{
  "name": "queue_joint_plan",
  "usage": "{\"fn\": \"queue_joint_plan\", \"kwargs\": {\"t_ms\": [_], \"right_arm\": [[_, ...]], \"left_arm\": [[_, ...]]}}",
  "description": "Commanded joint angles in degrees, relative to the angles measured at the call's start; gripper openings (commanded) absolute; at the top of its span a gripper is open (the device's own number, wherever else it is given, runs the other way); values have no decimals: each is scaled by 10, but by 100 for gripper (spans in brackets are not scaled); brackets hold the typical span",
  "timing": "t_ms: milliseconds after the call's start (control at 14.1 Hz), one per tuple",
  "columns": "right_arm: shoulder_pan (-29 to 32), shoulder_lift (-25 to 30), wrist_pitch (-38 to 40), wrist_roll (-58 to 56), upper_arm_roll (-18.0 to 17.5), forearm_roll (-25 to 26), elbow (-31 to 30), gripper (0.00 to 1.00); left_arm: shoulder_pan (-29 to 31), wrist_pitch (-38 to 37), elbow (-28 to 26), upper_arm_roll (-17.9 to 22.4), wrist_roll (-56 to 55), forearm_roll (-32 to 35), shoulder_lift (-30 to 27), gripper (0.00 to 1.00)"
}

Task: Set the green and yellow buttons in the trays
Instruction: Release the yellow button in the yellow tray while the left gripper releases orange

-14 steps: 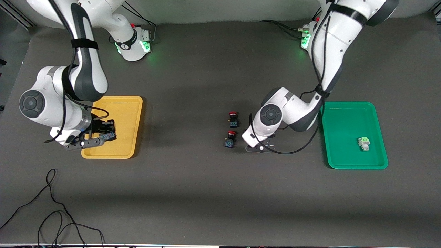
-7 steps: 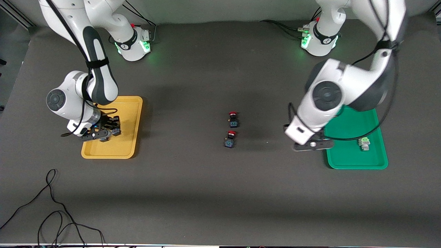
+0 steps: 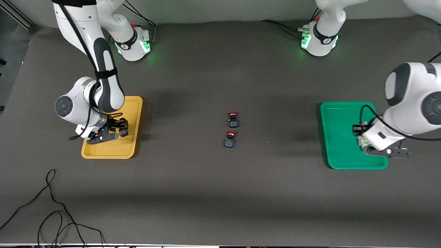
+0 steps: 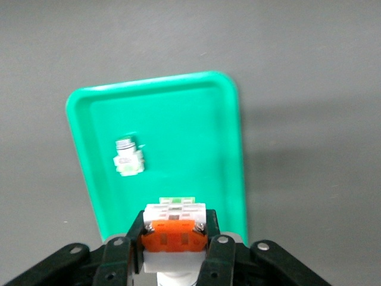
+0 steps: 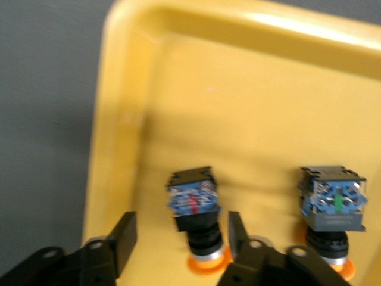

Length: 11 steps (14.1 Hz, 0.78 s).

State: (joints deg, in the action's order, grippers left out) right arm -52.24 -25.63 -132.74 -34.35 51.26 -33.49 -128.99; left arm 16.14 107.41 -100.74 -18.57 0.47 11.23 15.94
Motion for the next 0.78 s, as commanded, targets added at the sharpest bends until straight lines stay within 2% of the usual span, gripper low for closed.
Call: {"fn": "queue_joint_plan", "kwargs": {"t_ms": [0,142,356,711], "right_arm": [[-5,8,104,35,31,34,81,100],[-4,9,208,86,40,96,168,100],[-4,9,334,96,66,111,273,100],[-5,15,469,110,96,147,399,100]], "left_arm": [[32,87,-84,-7,28,7,-9,0],[46,188,-153,-6,28,8,-5,0],[66,293,-225,-5,27,8,4,0],[66,309,-232,-5,-19,8,40,0]]}}
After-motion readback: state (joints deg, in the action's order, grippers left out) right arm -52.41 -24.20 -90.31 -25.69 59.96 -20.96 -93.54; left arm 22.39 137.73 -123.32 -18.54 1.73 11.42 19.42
